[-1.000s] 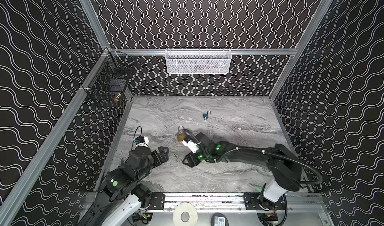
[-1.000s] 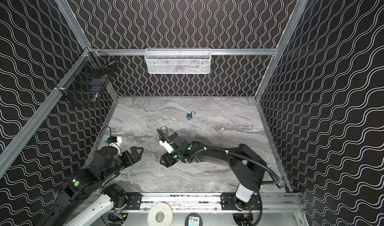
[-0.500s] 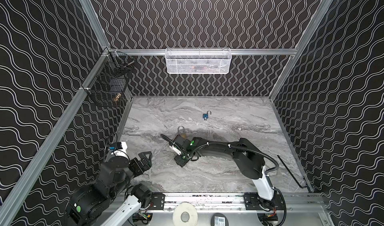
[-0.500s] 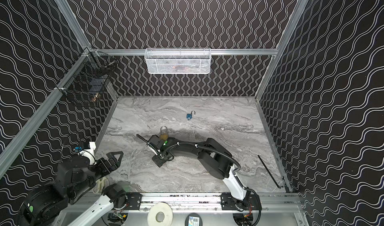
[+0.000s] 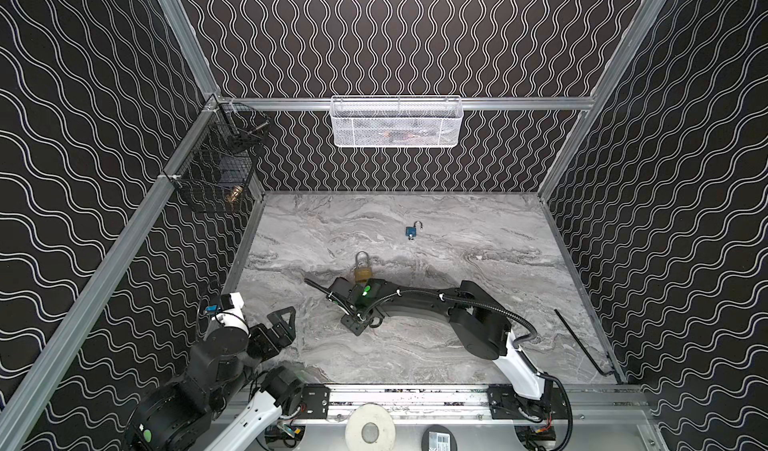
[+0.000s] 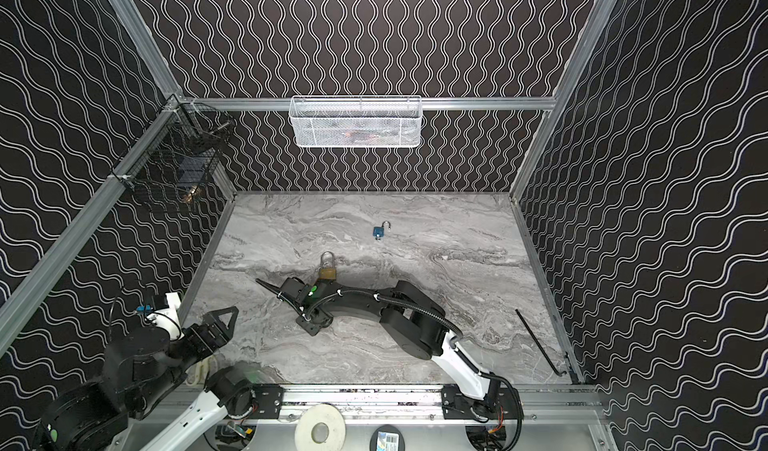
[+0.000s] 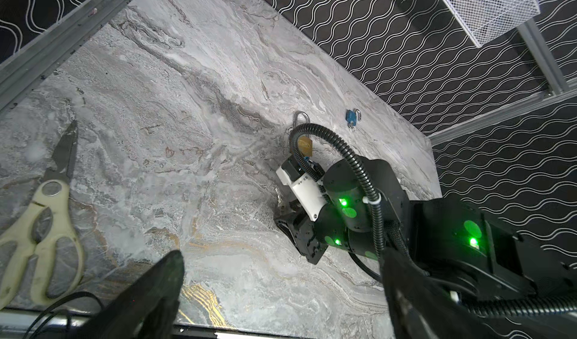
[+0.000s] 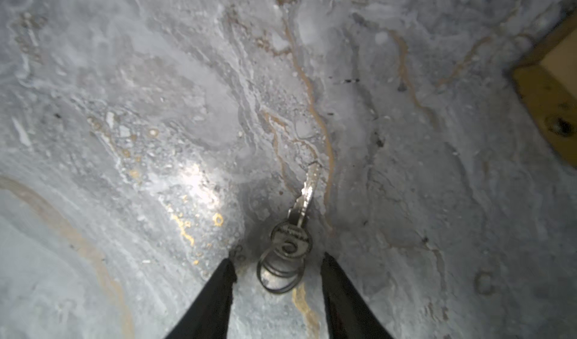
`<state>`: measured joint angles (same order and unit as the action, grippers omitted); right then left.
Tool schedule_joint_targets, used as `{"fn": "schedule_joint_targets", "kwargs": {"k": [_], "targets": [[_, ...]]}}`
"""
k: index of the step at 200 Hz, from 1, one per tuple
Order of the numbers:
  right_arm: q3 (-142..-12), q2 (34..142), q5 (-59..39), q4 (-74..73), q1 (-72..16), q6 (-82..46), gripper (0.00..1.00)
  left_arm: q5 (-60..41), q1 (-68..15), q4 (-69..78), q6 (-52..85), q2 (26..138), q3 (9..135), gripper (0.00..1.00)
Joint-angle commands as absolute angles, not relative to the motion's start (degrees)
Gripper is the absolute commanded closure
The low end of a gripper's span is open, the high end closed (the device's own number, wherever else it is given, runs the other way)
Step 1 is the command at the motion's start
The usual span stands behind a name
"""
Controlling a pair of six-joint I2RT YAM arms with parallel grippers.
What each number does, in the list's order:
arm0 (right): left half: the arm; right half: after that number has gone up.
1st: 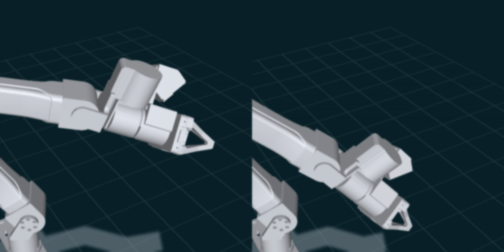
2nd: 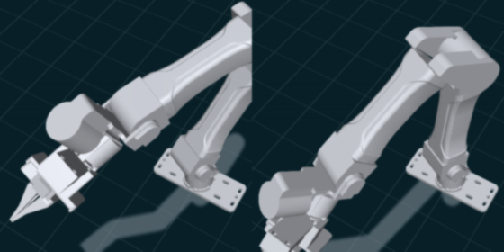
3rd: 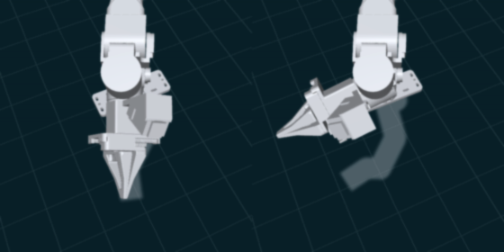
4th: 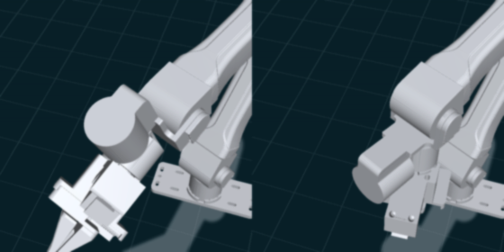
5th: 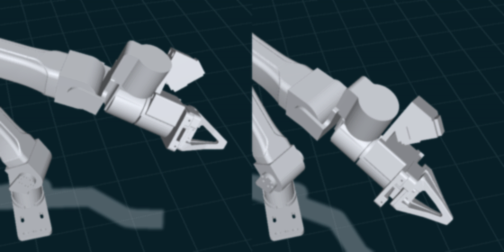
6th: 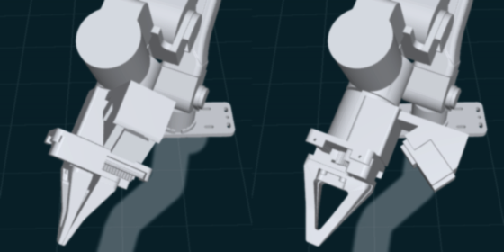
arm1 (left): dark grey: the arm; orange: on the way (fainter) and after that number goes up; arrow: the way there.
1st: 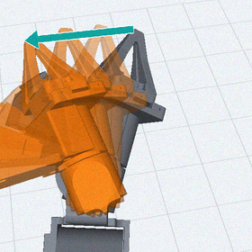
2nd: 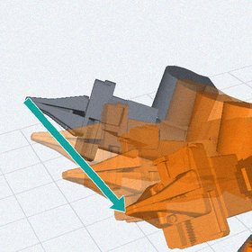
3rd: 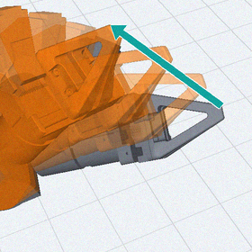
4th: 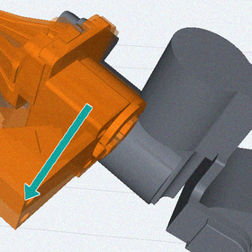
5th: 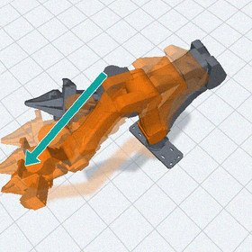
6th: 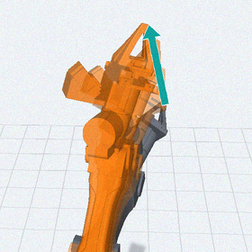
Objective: Unlock with the key
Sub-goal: 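Lower the open right gripper over the silver key beside the brass padlock, then close the right gripper on the silver key's ring end and lift it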
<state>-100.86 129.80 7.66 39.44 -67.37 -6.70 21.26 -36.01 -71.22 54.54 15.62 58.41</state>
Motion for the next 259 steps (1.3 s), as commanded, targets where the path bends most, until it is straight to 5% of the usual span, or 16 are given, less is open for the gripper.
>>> {"fn": "schedule_joint_targets", "kwargs": {"k": [1, 157, 259], "targets": [[-99.67, 130.28, 10.54, 41.55, -67.24, -7.08, 0.59, 23.43, -36.55, -71.06, 56.27, 15.09, 58.23, 0.01], [-91.36, 122.84, 11.03, 33.95, -66.19, -5.45, 0.95, 21.45, -37.17, -68.01, 58.86, 14.16, 49.82, 0.01], [-82.14, 114.69, 5.88, 28.14, -62.43, -5.36, 1.00, 12.84, -37.18, -61.87, 60.34, 15.98, 39.38, 0.01]]}}
